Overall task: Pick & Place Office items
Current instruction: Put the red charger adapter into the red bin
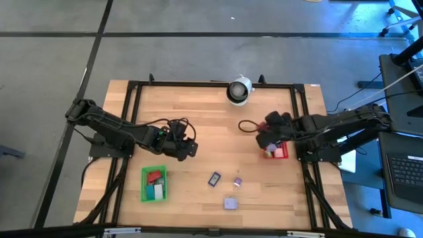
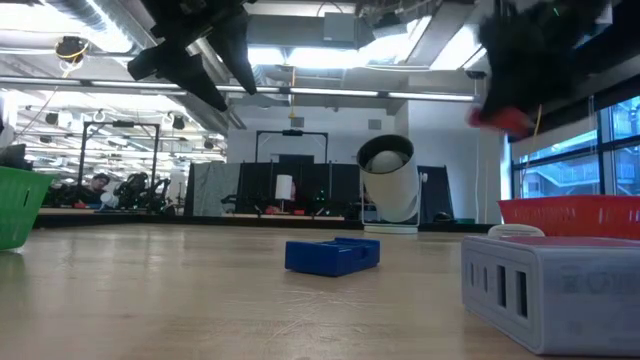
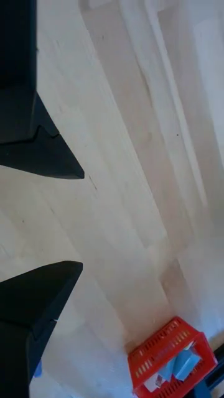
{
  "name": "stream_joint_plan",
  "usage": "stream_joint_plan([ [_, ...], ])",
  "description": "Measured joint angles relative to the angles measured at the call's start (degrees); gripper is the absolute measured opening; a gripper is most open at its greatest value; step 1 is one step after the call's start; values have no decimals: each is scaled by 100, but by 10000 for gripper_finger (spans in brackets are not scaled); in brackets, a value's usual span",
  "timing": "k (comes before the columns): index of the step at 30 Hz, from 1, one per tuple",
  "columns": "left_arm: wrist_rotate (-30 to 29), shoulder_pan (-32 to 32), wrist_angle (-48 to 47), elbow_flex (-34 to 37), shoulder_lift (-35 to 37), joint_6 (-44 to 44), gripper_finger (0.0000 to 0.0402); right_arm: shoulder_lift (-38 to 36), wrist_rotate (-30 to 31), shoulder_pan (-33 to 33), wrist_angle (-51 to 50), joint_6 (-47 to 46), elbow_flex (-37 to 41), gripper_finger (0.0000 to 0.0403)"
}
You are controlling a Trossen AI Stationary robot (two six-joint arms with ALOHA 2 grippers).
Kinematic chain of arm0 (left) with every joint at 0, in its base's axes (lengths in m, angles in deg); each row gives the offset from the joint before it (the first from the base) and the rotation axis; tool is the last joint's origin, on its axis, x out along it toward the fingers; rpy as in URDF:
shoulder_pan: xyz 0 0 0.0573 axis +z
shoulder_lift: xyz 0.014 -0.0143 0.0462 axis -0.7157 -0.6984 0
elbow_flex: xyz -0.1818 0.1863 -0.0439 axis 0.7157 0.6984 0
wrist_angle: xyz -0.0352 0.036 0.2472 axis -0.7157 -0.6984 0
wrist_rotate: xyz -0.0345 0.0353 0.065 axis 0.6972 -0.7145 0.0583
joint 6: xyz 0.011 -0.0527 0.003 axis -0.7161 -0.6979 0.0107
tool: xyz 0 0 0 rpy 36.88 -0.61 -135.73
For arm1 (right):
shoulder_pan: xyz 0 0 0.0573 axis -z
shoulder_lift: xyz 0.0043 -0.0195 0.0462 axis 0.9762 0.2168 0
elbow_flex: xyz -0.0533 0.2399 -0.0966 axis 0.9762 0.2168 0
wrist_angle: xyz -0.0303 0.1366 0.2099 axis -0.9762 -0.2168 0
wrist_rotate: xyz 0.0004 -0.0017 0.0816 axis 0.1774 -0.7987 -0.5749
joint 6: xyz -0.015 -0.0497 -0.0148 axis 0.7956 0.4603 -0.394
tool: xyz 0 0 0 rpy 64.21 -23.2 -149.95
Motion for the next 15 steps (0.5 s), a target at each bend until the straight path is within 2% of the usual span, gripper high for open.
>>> stream_joint_plan([
  [3, -5, -2, 0, 0, 0, 174, 224, 0, -60, 0, -521, -632, 397, 212],
  [9, -100, 0, 0, 0, 0, 216, 224, 2, -287, 74, -201, -1691, 1342, 212],
  [15, -300, 0, 0, 0, 0, 309, 224, -11, -254, 252, -65, -2305, 1775, 212],
])
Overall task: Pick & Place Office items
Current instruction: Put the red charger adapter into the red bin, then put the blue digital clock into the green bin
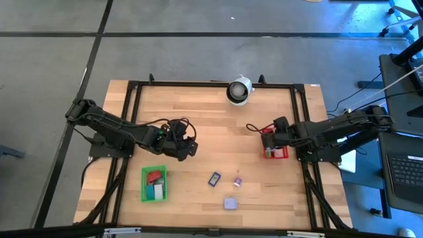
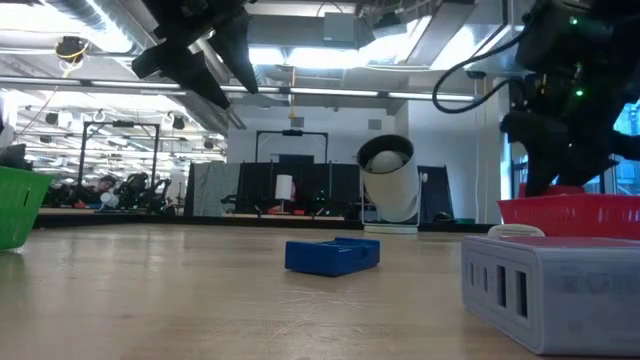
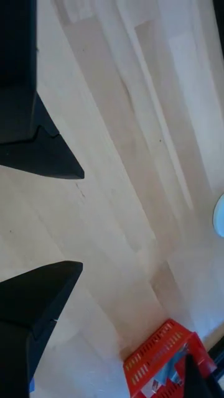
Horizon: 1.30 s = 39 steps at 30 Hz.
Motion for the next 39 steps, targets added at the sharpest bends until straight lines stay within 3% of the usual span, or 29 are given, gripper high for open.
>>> stream_joint_plan([
  [5, 9, 0, -2, 0, 0, -2, 224, 15, 19, 4, 92, -14, -62, 220],
  [11, 12, 0, 0, 0, 0, -6, 224, 20, 12, 4, 147, -16, -208, 270],
  [17, 174, 0, 0, 0, 0, 71, 224, 20, -874, 2, 140, 203, -485, 310],
  [21, 359, 0, -2, 0, 0, 125, 224, 20, -1115, -7, 139, 526, -791, 318],
  [28, 361, -53, 221, 0, -52, 169, 224, 17, -633, -7, 185, 959, -1516, 315],
  [39, 623, -290, 1655, 0, -707, 1516, 224, 72, -267, -7, 1042, 1702, -1850, 313],
])
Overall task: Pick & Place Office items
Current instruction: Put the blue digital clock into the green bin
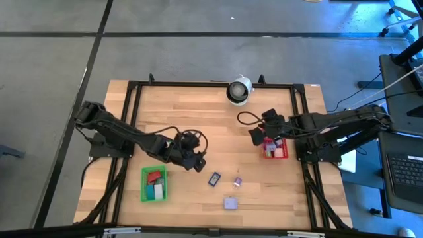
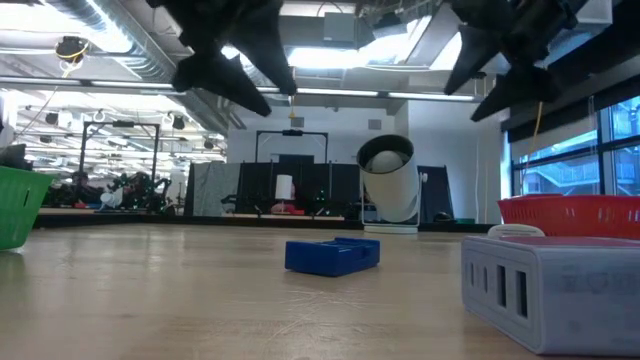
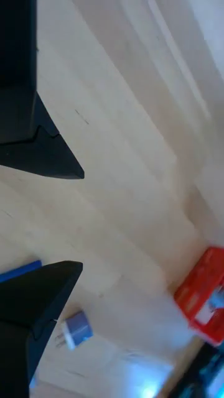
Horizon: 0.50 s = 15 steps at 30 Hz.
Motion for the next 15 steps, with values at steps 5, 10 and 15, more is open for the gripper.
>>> stream_joint_plan([
  [5, 5, -87, 512, 0, -361, 677, 226, 160, -1, 0, 377, 114, 0, 313],
  [10, 175, -219, 1028, 0, -672, 1036, 236, 345, -2, 0, 547, 437, 0, 313],
  [15, 629, -492, 1652, 1, -1128, 1342, 251, 523, -10, 7, 578, 1103, 0, 313],
])
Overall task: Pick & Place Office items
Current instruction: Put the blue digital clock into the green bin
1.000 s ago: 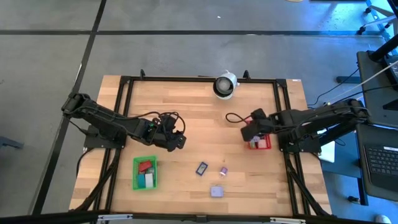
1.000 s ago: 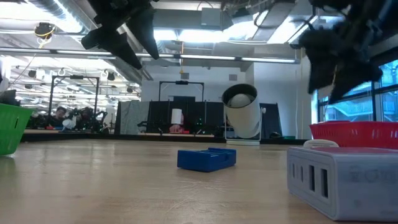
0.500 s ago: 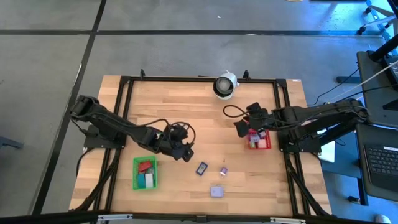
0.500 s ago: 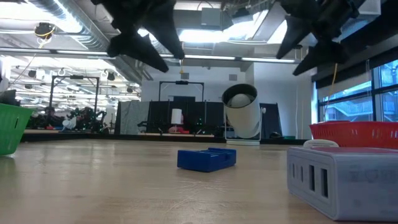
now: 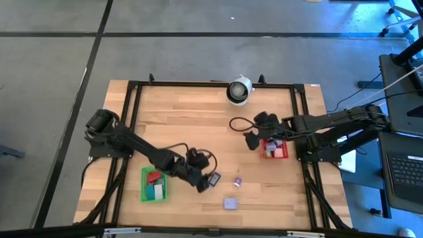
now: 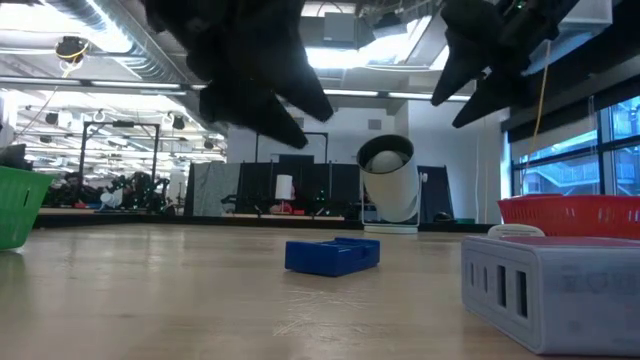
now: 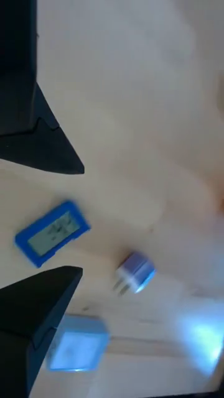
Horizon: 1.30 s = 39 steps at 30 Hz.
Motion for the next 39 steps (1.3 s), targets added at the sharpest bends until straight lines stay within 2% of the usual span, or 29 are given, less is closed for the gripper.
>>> stream_joint_plan([
  [9, 126, -403, 1271, 1, -1032, 188, 262, 195, -524, 0, -7, 594, 0, 313],
  [13, -231, -513, 1610, -1, -1298, 608, 262, 259, -806, 0, -24, 618, 0, 313],
  [18, -950, -586, 1577, -1, -1530, 659, 263, 286, -943, 0, -28, 642, -2, 313],
  [32, -1078, -543, 1271, -13, -1662, 535, 263, 285, -932, 0, -21, 652, -2, 313],
  [39, -1229, -455, 1186, -16, -1660, 1014, 263, 284, -915, 0, -20, 645, -2, 313],
])
